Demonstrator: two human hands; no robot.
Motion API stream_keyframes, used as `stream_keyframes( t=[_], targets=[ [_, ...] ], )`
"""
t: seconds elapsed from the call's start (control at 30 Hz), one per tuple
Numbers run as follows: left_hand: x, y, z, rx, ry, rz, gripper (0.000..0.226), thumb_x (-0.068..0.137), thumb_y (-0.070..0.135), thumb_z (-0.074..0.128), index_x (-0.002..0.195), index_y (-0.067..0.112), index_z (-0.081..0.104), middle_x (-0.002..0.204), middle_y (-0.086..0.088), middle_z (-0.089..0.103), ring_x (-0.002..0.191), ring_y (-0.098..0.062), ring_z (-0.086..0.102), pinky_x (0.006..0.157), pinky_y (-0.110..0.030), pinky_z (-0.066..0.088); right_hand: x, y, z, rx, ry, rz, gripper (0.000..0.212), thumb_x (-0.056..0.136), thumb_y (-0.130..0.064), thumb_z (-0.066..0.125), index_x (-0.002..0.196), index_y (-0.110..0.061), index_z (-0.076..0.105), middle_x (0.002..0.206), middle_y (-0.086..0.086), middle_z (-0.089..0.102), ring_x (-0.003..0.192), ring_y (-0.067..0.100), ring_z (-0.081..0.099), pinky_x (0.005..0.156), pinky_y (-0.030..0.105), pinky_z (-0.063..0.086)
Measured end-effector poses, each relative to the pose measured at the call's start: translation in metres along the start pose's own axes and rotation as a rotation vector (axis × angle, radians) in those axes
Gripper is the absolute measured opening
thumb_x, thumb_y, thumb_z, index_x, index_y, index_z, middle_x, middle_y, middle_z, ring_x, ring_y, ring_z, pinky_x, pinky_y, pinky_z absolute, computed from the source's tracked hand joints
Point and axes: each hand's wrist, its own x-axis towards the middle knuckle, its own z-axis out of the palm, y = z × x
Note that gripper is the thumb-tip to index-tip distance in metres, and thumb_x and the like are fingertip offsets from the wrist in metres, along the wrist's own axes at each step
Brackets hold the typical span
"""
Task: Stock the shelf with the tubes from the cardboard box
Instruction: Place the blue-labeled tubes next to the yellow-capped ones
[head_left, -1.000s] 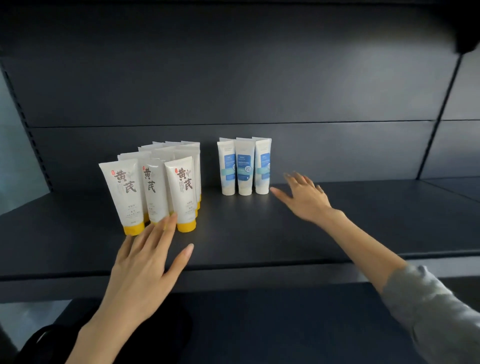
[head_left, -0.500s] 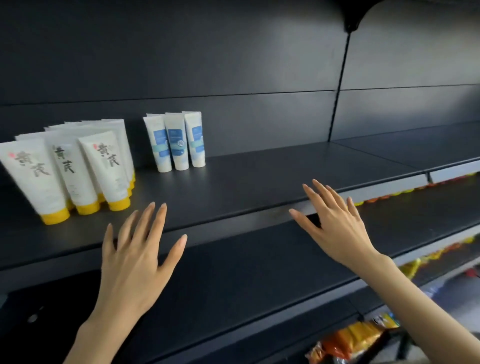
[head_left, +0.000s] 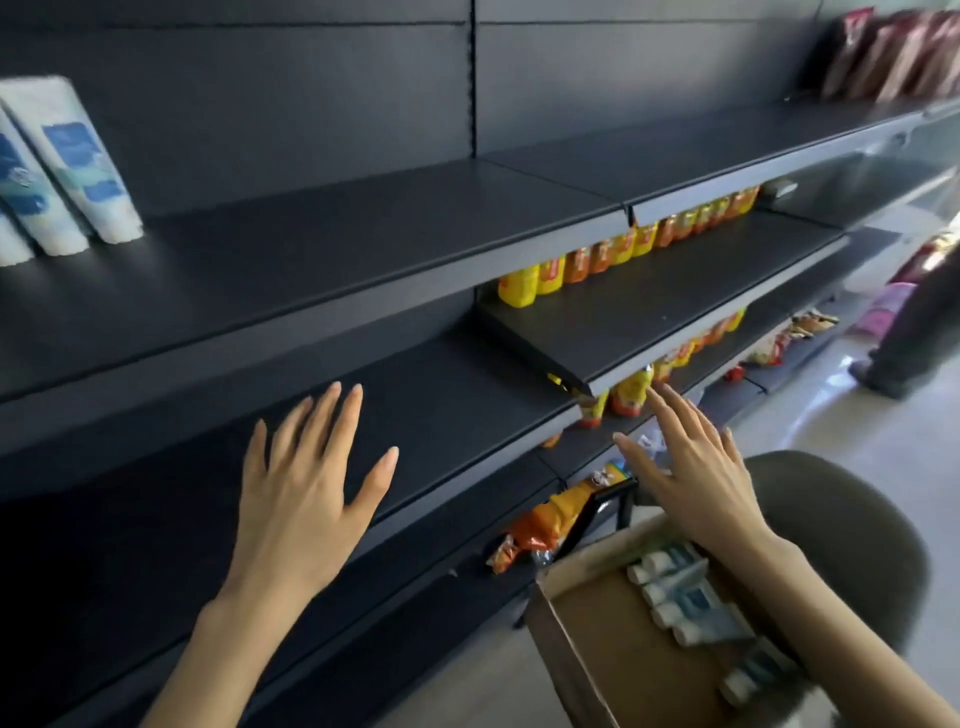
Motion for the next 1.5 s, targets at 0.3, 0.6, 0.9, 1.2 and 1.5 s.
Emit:
stream_keyframes(
  t=[0.3, 0.6, 0.9, 1.2, 1.5],
  targets=[
    [0.035, 0.087, 0.098, -0.040, -0.259, 0.175, 0.087, 0.081, 0.066, 0.004, 0.150, 0.017, 0.025, 0.154, -0.004, 0.032, 0.141, -0.023, 0.030, 0.114, -0.049, 0.020, -0.045, 0.120, 0.048, 0.067, -0.097, 0.373, 0.072, 0.090, -0.061, 0.035, 0.150, -0.022, 0.022, 0.158, 0.001, 0.019, 0.144, 0.022, 0.021, 0.114, 0.053, 0.022],
    [0.101, 0.147, 0.193, -0.004, -0.448, 0.449, 0.080, 0.088, 0.068, 0.000, 0.152, 0.020, 0.007, 0.159, -0.001, 0.019, 0.145, -0.020, 0.019, 0.117, -0.046, 0.011, -0.064, 0.171, 0.098, 0.093, -0.114, 0.737, 0.073, 0.092, -0.060, 0.035, 0.151, -0.022, 0.016, 0.160, 0.003, 0.011, 0.147, 0.023, 0.010, 0.116, 0.052, 0.014],
    [0.114, 0.188, 0.297, 0.057, -0.633, 0.689, 0.079, 0.085, 0.065, 0.005, 0.152, 0.023, 0.011, 0.158, -0.001, 0.021, 0.144, -0.021, 0.020, 0.116, -0.047, 0.011, -0.086, 0.175, 0.173, 0.114, -0.188, 1.010, 0.073, 0.093, -0.061, 0.031, 0.152, -0.021, 0.014, 0.159, 0.002, 0.015, 0.146, 0.022, 0.017, 0.116, 0.047, 0.021],
    [0.102, 0.222, 0.371, 0.079, -0.767, 0.830, 0.083, 0.080, 0.066, -0.004, 0.152, 0.025, 0.008, 0.159, -0.001, 0.017, 0.145, -0.022, 0.015, 0.116, -0.046, 0.009, -0.097, 0.204, 0.252, 0.208, -0.258, 1.209, 0.074, 0.093, -0.060, 0.033, 0.152, -0.019, 0.013, 0.159, 0.004, 0.014, 0.145, 0.025, 0.018, 0.115, 0.049, 0.024],
    [0.102, 0.264, 0.420, 0.021, -0.808, 0.847, 0.074, 0.088, 0.063, 0.006, 0.152, 0.024, 0.009, 0.159, -0.001, 0.015, 0.145, -0.021, 0.015, 0.117, -0.043, 0.009, -0.080, 0.268, 0.327, 0.355, -0.165, 1.355, 0.079, 0.095, -0.046, 0.046, 0.152, -0.015, 0.001, 0.159, 0.014, 0.005, 0.143, 0.035, 0.020, 0.109, 0.052, 0.033]
  ],
)
